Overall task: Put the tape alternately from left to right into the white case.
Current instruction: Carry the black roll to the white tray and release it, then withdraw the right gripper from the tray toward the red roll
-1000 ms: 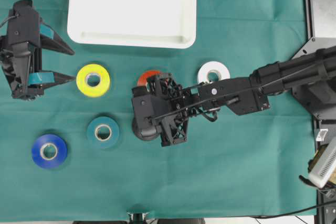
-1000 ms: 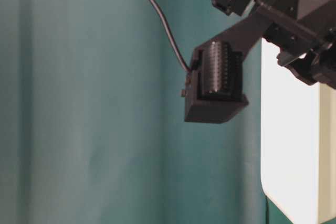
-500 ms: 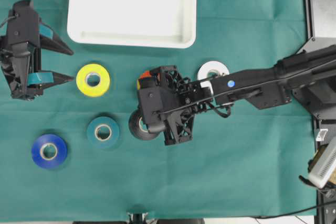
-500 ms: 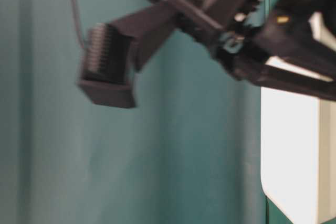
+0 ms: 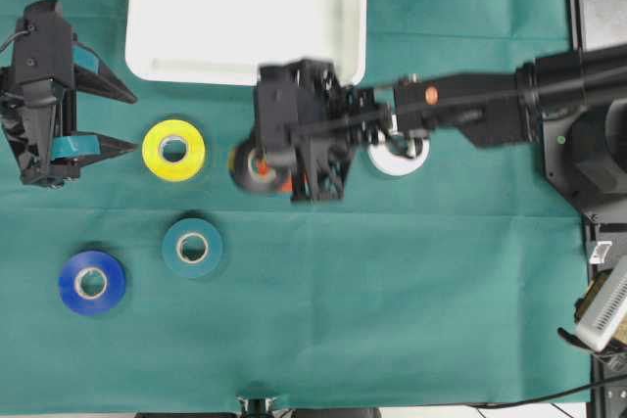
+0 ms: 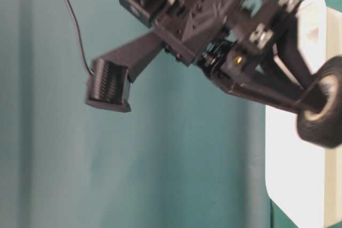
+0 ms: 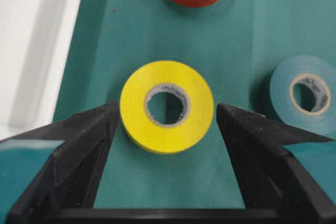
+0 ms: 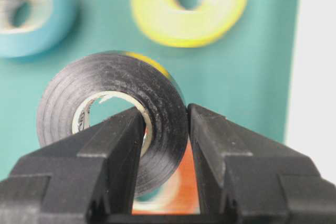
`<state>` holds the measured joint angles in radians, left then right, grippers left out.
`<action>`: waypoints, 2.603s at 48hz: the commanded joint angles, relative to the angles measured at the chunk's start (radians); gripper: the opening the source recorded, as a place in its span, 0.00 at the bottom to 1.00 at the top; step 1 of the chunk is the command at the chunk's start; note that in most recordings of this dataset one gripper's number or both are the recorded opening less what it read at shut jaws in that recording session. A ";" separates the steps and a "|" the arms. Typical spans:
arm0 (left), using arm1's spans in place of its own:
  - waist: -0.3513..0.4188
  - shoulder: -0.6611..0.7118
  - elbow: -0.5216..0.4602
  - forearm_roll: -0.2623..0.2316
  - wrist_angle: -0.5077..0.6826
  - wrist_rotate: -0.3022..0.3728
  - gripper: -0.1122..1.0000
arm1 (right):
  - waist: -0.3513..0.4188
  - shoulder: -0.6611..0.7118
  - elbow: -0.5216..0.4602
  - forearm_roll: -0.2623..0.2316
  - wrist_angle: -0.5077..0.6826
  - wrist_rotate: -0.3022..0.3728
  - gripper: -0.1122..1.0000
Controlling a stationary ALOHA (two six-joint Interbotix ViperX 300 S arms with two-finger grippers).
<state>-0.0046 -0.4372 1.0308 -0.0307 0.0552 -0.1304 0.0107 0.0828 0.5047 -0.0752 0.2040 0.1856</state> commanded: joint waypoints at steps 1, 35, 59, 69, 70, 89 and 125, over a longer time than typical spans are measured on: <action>0.002 -0.006 -0.009 0.000 -0.003 0.000 0.84 | -0.041 -0.035 -0.032 -0.023 -0.006 0.000 0.12; 0.002 -0.006 -0.011 -0.002 -0.008 -0.002 0.84 | -0.370 0.061 -0.100 -0.089 -0.098 0.000 0.12; 0.002 -0.006 -0.011 -0.002 -0.008 -0.002 0.84 | -0.454 0.130 -0.141 -0.114 -0.114 -0.002 0.12; 0.002 -0.005 -0.009 -0.002 -0.008 -0.002 0.84 | -0.468 0.132 -0.140 -0.114 -0.141 -0.002 0.12; 0.002 -0.005 -0.011 -0.002 -0.008 -0.002 0.84 | -0.468 0.133 -0.141 -0.114 -0.144 -0.002 0.12; 0.002 -0.005 -0.009 -0.002 -0.008 -0.002 0.84 | -0.471 0.133 -0.133 -0.114 -0.144 -0.002 0.36; 0.002 -0.006 -0.009 -0.002 -0.005 -0.002 0.84 | -0.442 0.058 -0.051 -0.114 -0.133 0.002 0.69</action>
<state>-0.0046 -0.4372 1.0308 -0.0307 0.0537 -0.1319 -0.4387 0.1979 0.4479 -0.1871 0.0782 0.1856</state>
